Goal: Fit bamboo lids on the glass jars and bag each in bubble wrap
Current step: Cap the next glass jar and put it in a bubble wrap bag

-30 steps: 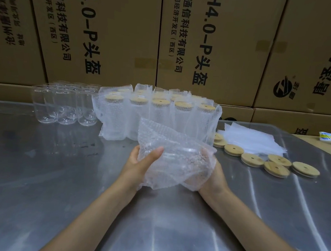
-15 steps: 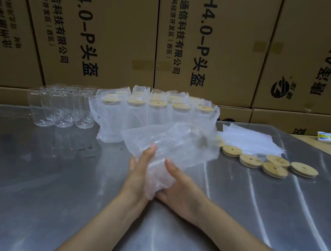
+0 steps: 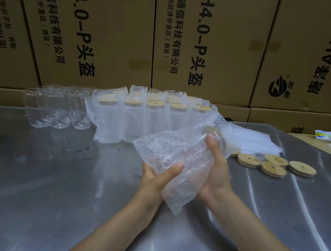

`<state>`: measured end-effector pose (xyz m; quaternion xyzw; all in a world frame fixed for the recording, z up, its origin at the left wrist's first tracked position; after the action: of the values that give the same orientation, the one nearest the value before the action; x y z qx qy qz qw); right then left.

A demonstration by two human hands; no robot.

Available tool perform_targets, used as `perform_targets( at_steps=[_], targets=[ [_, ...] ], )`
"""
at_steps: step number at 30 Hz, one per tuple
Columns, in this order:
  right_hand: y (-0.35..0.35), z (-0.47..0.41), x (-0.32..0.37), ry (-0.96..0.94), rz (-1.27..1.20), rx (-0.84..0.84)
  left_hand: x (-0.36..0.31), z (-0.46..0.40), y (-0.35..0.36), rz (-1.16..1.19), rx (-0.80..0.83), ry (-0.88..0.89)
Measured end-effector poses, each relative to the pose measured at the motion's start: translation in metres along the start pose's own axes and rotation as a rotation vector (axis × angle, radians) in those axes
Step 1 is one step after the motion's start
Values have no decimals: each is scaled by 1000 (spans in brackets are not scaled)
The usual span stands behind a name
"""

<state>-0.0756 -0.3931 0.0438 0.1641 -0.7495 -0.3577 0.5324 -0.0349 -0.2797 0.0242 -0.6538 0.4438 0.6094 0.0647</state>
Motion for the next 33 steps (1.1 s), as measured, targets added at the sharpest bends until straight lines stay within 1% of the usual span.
perform_targets(
  at_steps=[5, 7, 10, 14, 16, 18, 20, 23, 25, 27, 28, 31, 33],
  targets=[
    [1, 2, 16, -212, 416, -161, 4, -1, -3, -142, 160, -45],
    [3, 5, 22, -328, 557, -143, 0, -2, -3, -258, 206, -16],
    [9, 8, 21, -422, 668, -38, -9, -4, -7, -414, 182, 39],
    [17, 11, 10, -417, 821, 124, -20, -5, -7, -585, 206, 172],
    [21, 12, 6, -389, 886, 161, -25, -5, -6, -642, 240, 225],
    [22, 12, 6, -372, 912, 181, -31, -4, -5, -680, 258, 274],
    [24, 13, 5, -363, 900, 200, -38, -3, -2, -743, 224, 377],
    [26, 13, 4, -347, 901, 215, -44, 0, 1, -820, 221, 529],
    [27, 13, 4, -352, 929, 211, -45, 1, 2, -900, 193, 612],
    [26, 13, 3, -358, 940, 193, -39, 2, 1, -923, 143, 683],
    [25, 12, 3, -365, 942, 182, -35, 3, -1, -900, 104, 645],
    [18, 11, 0, -361, 936, 130, -14, 6, -11, -897, -13, 419],
    [15, 9, -1, -380, 946, 92, -2, 7, -17, -903, -20, 335]
  ],
)
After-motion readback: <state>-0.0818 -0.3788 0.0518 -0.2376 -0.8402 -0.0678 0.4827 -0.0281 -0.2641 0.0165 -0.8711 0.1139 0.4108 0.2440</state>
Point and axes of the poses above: each hand's wrist, its own z-axis away from the middle knuckle, its own y-axis out of the palm, x = y × z, the point moved 3 cm from there along -z, towards the middle knuckle, and after that the axes turned 2 degrees about y, right-handed, at the moved point
